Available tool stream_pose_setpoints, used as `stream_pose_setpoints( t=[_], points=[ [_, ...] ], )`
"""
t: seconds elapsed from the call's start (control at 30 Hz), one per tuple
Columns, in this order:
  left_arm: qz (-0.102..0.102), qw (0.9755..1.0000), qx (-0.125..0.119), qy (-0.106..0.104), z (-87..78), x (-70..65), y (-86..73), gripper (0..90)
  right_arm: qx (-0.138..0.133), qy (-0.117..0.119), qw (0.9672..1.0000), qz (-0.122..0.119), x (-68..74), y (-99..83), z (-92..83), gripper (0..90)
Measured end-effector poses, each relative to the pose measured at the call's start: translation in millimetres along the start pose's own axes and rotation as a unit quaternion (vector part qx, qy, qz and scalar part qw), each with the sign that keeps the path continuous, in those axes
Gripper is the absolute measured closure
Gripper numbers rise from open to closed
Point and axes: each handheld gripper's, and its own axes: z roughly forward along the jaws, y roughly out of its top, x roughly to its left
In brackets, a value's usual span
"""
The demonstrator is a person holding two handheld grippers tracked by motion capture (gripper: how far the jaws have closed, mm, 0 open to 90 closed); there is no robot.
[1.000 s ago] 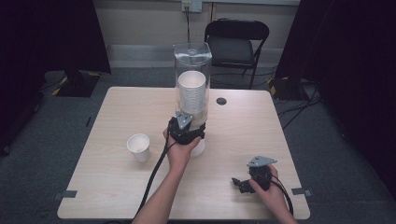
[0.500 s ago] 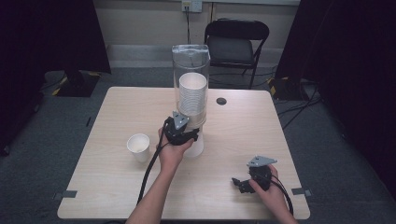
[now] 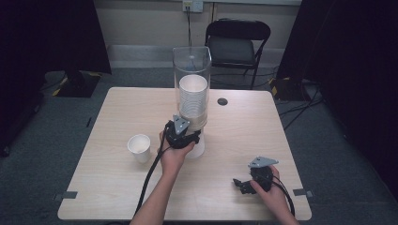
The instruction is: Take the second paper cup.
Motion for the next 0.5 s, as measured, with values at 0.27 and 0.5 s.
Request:
stream_pose_setpoints(
  t=[0.27,0.5],
  points=[
    [0.004,0.9999,0.014,-0.001,-1.0,-0.7,2.4,36.1,0.0,0.0,1.0,0.0,0.0,0.0,0.0,0.0],
    [0.011,0.9996,0.026,0.003,-1.5,-1.1,3.1,36.2,0.0,0.0,1.0,0.0,0.1,0.0,0.0,0.0]
  ],
)
